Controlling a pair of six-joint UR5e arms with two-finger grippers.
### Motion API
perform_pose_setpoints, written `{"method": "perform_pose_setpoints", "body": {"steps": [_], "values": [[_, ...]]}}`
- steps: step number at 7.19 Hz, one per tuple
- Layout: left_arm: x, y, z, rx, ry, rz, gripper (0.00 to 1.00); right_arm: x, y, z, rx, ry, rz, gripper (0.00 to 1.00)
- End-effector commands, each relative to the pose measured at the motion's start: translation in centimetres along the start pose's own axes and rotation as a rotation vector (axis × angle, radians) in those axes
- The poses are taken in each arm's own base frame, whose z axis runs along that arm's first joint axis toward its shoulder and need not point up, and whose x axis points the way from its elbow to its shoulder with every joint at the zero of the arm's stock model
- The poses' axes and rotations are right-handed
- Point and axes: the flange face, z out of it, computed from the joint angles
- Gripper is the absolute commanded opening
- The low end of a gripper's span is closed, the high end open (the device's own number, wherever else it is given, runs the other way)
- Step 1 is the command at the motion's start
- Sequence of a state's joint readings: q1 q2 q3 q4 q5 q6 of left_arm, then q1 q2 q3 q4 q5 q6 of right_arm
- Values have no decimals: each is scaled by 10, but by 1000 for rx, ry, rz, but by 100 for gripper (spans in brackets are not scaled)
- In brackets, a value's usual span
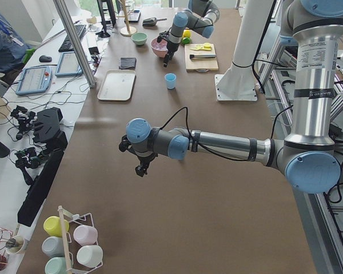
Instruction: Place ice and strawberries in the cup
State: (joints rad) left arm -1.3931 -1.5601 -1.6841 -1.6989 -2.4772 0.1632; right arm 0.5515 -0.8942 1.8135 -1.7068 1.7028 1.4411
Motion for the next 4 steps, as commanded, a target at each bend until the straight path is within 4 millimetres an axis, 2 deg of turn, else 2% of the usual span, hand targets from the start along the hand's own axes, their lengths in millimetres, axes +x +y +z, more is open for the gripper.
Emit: {"method": "perform_pose_setpoints", "body": {"steps": [1,2,3,4], "values": [[4,0,-8,23,-5,-17,98,125,-109,-12,-76,29,-249,100],[8,-1,-13,38,-2,-15,98,181,-143,-14,-100,2,-315,100],[16,-9,-17,53,34,-28,98,243,-165,-10,-107,-28,-378,100],[20,-14,-21,70,33,1,98,313,-180,-7,-117,-33,-434,100]]}}
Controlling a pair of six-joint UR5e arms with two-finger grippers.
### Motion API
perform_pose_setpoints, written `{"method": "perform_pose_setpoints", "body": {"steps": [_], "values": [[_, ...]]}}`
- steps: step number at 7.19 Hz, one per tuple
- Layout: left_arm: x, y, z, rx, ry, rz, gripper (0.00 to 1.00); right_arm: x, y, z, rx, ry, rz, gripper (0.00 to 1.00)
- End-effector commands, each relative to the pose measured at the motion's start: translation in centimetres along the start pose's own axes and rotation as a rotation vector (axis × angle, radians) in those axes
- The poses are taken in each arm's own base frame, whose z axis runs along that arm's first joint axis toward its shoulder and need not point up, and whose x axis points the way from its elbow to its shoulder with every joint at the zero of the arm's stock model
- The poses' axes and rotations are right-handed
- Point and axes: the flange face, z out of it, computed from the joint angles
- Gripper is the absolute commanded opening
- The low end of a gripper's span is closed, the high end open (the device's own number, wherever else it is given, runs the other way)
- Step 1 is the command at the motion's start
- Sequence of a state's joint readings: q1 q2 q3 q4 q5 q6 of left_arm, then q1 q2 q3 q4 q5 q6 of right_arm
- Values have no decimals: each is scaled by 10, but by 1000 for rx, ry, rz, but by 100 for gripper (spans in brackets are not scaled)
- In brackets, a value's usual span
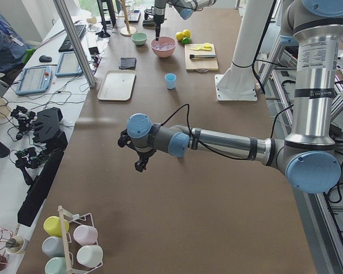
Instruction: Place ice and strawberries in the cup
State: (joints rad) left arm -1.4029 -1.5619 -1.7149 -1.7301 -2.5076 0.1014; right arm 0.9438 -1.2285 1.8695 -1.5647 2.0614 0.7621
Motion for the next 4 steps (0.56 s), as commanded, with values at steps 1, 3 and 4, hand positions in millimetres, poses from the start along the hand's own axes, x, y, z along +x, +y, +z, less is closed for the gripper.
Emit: {"method": "perform_pose_setpoints", "body": {"steps": [1,3,4], "values": [[14,-14,-9,62,0,84,98,169,22,-3,-33,16,-125,100],[29,-28,-16,86,2,119,99,307,71,-29,-65,1,-56,100],[31,-31,-15,85,-2,129,100,356,111,-30,-92,3,36,100]]}}
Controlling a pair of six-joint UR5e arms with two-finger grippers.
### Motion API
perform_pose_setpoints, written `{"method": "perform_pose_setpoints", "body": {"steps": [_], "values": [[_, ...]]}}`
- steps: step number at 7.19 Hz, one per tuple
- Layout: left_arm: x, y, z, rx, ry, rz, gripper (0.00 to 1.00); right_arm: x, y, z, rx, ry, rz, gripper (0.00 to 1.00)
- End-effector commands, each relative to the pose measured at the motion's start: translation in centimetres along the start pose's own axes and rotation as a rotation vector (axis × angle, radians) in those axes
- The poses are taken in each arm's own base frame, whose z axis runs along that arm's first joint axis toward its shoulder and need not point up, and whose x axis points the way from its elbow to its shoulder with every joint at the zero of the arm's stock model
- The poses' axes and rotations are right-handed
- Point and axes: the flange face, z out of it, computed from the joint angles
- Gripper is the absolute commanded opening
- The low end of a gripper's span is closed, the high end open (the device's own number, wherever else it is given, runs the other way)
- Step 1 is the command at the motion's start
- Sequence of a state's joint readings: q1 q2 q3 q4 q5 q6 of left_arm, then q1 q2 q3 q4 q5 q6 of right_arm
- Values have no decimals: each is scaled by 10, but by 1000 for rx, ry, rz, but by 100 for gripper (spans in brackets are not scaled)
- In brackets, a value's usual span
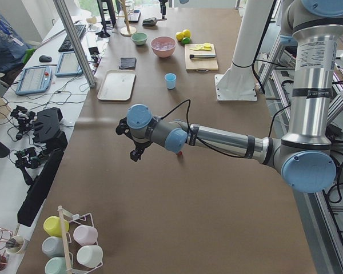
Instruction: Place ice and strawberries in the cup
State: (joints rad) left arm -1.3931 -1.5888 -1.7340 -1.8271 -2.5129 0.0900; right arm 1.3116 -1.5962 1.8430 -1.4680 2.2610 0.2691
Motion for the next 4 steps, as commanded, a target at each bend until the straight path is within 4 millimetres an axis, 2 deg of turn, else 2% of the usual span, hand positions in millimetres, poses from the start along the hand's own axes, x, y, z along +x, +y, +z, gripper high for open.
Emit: {"method": "perform_pose_setpoints", "body": {"steps": [1,2,4], "values": [[7,-17,-2,13,-14,30,100,102,91,0,-49,1,179,100],[-3,-8,8,-6,-6,18,100,118,105,-5,-41,1,202,100],[-17,6,26,-45,-3,-117,100,143,133,18,-99,20,258,100]]}}
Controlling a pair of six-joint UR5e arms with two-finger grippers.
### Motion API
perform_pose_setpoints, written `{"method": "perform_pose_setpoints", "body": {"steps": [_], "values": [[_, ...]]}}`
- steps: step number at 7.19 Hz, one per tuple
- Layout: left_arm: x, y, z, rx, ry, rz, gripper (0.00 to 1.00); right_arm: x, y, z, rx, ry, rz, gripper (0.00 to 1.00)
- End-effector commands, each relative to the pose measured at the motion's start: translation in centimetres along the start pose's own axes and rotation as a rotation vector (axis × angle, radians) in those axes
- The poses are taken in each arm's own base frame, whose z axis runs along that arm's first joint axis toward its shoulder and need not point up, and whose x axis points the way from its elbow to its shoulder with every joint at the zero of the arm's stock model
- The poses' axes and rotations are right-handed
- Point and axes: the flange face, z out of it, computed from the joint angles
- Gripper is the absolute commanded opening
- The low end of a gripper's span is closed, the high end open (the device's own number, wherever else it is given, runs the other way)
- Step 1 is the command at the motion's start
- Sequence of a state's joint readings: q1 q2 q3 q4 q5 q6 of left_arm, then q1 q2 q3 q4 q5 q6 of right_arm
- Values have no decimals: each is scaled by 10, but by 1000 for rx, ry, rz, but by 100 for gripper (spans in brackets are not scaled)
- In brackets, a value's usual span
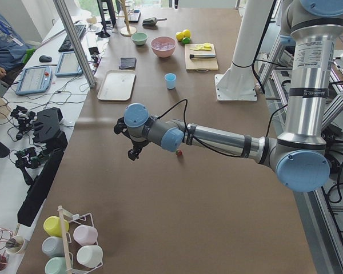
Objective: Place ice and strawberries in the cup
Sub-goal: 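Move the left gripper down onto the red strawberry and grasp it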
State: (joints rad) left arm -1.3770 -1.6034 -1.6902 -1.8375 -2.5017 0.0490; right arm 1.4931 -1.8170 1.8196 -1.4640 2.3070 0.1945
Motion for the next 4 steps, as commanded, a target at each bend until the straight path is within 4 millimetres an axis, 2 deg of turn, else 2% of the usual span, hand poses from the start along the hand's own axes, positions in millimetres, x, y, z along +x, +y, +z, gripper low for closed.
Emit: {"method": "perform_pose_setpoints", "body": {"steps": [1,2,3,4], "values": [[-10,12,14,-20,-1,-70,100,31,20,22,-49,14,62,100],[-7,19,20,-16,2,-98,100,30,19,21,-47,13,59,100],[5,25,35,13,-23,-130,100,29,19,20,-46,10,58,100],[30,45,72,42,-55,-138,100,28,18,19,-44,8,57,100]]}}
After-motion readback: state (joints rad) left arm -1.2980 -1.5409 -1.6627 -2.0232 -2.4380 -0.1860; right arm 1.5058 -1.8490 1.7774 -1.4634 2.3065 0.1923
